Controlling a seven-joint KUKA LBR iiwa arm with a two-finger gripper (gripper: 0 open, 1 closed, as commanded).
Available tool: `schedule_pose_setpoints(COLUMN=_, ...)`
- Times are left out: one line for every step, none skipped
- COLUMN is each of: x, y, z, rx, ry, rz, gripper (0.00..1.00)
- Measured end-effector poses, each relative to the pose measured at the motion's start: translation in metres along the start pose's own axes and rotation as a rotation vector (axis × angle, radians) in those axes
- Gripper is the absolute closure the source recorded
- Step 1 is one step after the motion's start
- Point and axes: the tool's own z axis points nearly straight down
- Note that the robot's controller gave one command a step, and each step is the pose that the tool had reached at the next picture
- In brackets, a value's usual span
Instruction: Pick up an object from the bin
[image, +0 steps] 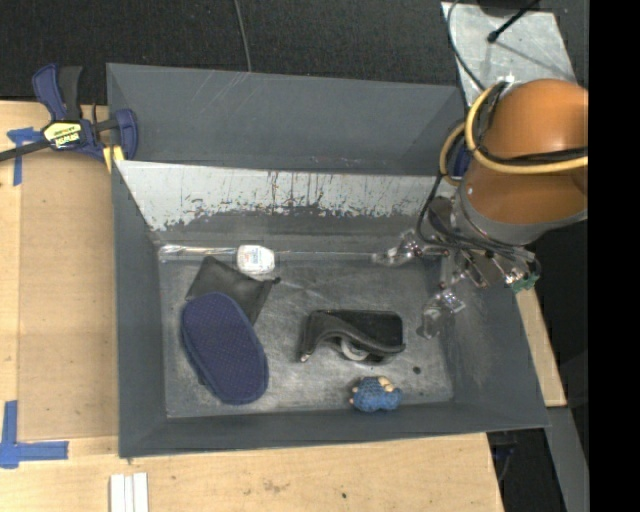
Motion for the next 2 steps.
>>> schedule_pose_setpoints(x=-0.010, y=0.043, z=0.132, rx=0.008, ry=-0.028, rz=-0.253, gripper=0.00)
schedule_pose_setpoints(x=-0.043, y=0.006, z=0.161, rx=0.001, ry=-0.003, rz=-0.639, gripper=0.00)
